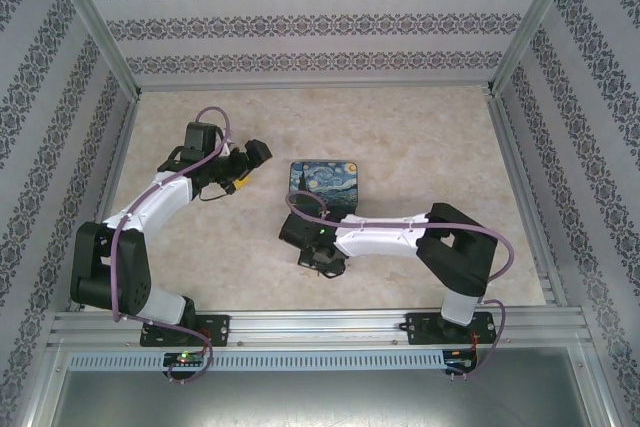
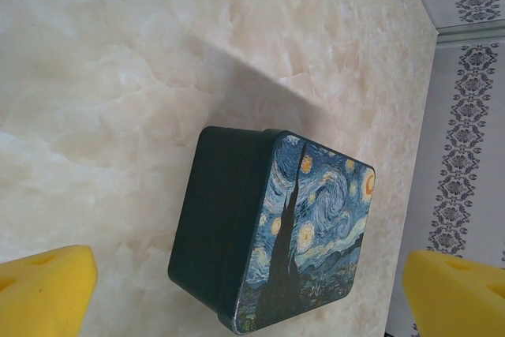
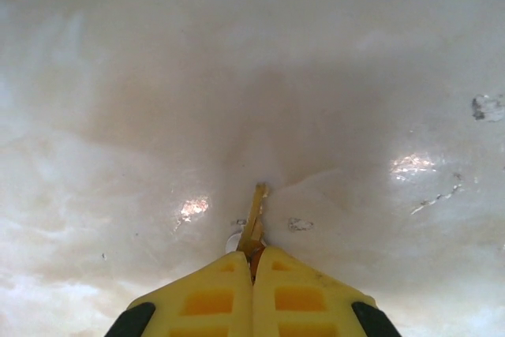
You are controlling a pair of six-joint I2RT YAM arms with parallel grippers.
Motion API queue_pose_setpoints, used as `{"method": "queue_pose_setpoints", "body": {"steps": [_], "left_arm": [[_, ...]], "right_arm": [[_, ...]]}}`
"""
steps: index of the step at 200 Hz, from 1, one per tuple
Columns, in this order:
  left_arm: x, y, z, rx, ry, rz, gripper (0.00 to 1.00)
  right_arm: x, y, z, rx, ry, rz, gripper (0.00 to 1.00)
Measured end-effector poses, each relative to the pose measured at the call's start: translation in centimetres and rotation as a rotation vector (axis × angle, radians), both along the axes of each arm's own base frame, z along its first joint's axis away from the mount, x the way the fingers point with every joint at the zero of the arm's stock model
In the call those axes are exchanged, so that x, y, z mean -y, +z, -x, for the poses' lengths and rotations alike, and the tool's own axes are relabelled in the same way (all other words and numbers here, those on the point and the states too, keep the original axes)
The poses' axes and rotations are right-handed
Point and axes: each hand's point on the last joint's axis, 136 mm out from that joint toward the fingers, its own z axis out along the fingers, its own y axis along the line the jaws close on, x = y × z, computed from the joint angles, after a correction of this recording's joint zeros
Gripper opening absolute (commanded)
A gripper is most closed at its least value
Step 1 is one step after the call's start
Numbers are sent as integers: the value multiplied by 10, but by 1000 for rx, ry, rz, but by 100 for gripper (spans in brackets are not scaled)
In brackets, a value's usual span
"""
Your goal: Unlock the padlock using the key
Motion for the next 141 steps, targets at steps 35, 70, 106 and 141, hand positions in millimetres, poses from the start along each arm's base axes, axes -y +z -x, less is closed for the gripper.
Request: {"method": "queue_pose_setpoints", "body": {"steps": [35, 70, 106, 141], "left_arm": [[0, 0, 0, 2, -3, -3, 100], [1, 1, 1, 6, -14, 1, 99], [7, 6, 4, 13, -44, 29, 100], [15, 22, 8, 45, -80, 78, 100]], "right_arm": [[13, 9, 3, 63, 96, -43, 0], [10, 50, -8, 192, 197, -179, 0], [18, 84, -31, 324, 264, -291, 0], [33, 112, -51, 449, 326, -383, 0]]}}
